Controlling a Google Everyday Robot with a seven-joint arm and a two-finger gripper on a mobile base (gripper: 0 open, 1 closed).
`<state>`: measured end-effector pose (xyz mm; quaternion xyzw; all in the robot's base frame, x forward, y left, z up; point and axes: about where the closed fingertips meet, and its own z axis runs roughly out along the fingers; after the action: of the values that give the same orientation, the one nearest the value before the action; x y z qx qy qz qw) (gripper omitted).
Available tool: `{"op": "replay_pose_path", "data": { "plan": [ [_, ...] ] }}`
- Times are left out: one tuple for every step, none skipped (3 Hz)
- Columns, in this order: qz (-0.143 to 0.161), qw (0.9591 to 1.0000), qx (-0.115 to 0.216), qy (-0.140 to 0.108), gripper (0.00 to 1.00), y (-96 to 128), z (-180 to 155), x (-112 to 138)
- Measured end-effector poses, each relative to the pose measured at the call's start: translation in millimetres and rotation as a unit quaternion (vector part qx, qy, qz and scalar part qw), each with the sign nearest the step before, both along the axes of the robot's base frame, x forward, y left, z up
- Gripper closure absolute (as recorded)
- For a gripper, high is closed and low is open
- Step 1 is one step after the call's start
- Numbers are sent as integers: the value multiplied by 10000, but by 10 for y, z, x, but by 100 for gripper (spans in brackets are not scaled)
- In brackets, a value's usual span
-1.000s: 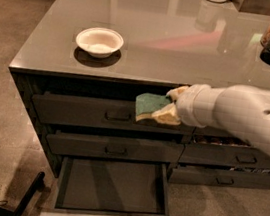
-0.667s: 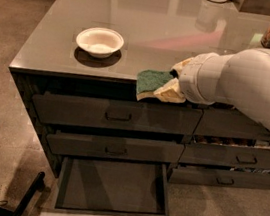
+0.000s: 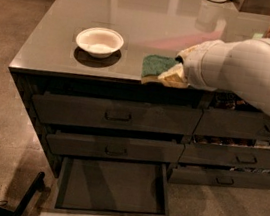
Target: Pick sponge from bottom drawer and place on counter
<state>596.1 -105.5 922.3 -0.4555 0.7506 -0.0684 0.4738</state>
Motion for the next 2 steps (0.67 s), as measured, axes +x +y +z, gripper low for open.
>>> {"op": "replay_pose_path", "data": {
  "plan": [
    [-126,9997,189,-125,100,-40,100,401],
    [-98,9989,430,-167,100,-10,114,789]
  ]
}}
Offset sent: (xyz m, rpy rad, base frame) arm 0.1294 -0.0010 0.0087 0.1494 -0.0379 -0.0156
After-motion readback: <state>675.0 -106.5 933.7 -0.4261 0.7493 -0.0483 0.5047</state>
